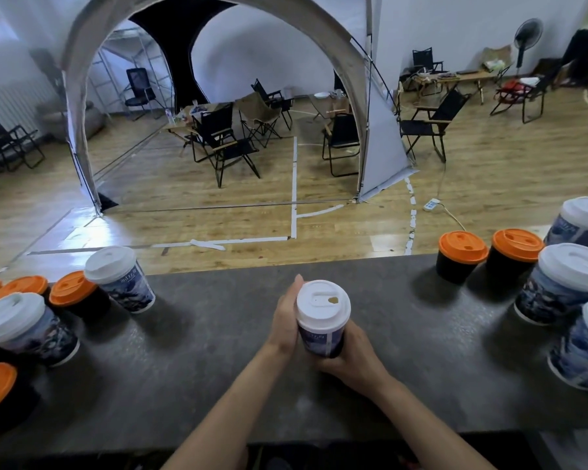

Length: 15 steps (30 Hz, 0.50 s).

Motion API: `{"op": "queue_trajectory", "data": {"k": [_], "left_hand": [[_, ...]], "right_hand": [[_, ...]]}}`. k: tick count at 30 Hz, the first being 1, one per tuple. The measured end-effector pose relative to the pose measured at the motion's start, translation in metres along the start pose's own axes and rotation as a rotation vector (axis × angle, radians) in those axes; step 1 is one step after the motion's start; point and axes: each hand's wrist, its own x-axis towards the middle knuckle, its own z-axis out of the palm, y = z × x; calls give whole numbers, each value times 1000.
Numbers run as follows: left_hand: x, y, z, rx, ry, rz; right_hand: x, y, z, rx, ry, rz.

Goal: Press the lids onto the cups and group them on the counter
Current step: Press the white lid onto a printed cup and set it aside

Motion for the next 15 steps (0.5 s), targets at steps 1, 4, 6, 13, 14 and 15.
{"op": "queue_trajectory", "data": {"k": [1,4,6,13,14,15], "left_hand": [[0,0,-1,3,-10,5],[-7,-11,3,25,105,133],[-13,-17,11,26,189,205],[-6,3,0,7,21,-41],[-8,3,1,-1,40,-19],[-12,1,5,13,71,14]], "right_hand": [[0,1,1,-3,-4,0],[0,2,2,10,5,-6],[1,1,1,6,14,0],[0,7,1,-31,14,27],[-1,7,1,-31,9,26],[0,6,2,-30,6,19]]}}
